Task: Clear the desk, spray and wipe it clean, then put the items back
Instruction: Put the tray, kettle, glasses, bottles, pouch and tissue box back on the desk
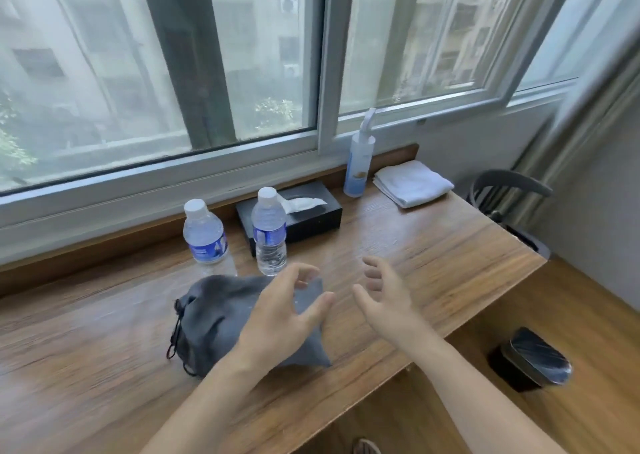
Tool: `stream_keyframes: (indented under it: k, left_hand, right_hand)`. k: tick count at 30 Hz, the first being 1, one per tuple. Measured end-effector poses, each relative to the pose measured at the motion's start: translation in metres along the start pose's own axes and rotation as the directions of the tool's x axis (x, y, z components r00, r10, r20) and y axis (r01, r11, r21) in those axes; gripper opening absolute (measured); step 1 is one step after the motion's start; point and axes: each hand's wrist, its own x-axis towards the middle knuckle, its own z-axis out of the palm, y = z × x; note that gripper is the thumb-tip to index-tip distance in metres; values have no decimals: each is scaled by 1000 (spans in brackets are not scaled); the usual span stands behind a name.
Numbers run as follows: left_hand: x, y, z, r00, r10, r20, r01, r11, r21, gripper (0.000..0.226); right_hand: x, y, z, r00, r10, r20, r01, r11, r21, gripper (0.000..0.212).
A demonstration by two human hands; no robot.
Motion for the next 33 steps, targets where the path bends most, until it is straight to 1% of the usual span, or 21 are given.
stream_keyframes:
  k: [2, 6, 9, 11, 14, 18, 19, 23, 27, 30, 33]
  left_hand:
    - [9, 13, 23, 998, 23, 63, -19, 997, -70, 39]
    - [34, 37, 67, 983, 45, 179, -24, 993, -114, 37]
    - [56, 59, 106, 968, 86, 237, -56, 990, -130, 32]
    - [76, 78, 143, 953, 97, 285, -65, 990, -122, 30]
    - [106, 109, 200, 936, 115, 334, -78, 990, -121, 29]
    - [137, 155, 271, 926, 122, 358, -70, 985, -156, 40]
    - [143, 165, 288, 926, 119, 359, -65, 985, -159, 40]
    - [169, 194, 359, 937, 113, 332, -62, 985, -162, 22]
    - [196, 217, 418, 940, 117, 322, -63, 983, -173, 18]
    - [216, 233, 453, 934, 108, 341, -45, 981, -189, 15]
    - [244, 246, 487, 929, 114, 352, -54, 983, -176, 18]
  right_hand:
    - [-6, 12, -23, 999, 26, -22, -26, 1000, 8, 56]
    - [-13, 39, -68, 995, 49, -88, -51, 999, -16, 52]
    - [-12, 66, -108, 990, 58, -127, -68, 994, -82, 50]
    - [-7, 94, -144, 984, 72, -164, -94, 987, -129, 51]
    - [2, 134, -198, 971, 103, -218, -136, 980, -143, 52]
    - [11, 181, -272, 958, 108, -267, -152, 977, -151, 49]
    - [12, 192, -290, 952, 114, -283, -161, 976, -146, 48]
    - [21, 233, -361, 936, 122, -331, -172, 977, -126, 44]
    - [39, 270, -418, 911, 159, -379, -217, 969, -115, 44]
    - [52, 293, -449, 901, 197, -386, -247, 965, -83, 43]
    - [72, 317, -479, 889, 228, -397, -275, 959, -65, 43]
